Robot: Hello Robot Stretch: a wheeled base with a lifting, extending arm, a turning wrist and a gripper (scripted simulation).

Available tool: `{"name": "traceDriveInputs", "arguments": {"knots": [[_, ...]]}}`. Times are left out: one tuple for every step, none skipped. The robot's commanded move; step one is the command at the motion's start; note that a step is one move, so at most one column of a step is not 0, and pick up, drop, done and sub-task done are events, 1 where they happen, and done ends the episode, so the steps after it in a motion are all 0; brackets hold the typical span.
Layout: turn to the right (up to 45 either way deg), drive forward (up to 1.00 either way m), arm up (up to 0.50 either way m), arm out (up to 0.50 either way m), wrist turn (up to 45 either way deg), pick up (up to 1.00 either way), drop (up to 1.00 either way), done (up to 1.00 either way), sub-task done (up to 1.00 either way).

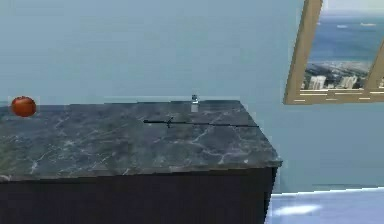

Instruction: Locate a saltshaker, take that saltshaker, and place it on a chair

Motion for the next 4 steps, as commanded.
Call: {"name": "traceDriveInputs", "arguments": {"knots": [[45.0,0.0,0.0,0.0,0.0,0.0,0.0,0.0,0.0],[0.0,0.65,0.0,0.0,0.0,0.0,0.0,0.0,0.0],[0.0,0.15,0.0,0.0,0.0,0.0,0.0,0.0,0.0],[-45.0,0.0,0.0,0.0,0.0,0.0,0.0,0.0,0.0]]}}
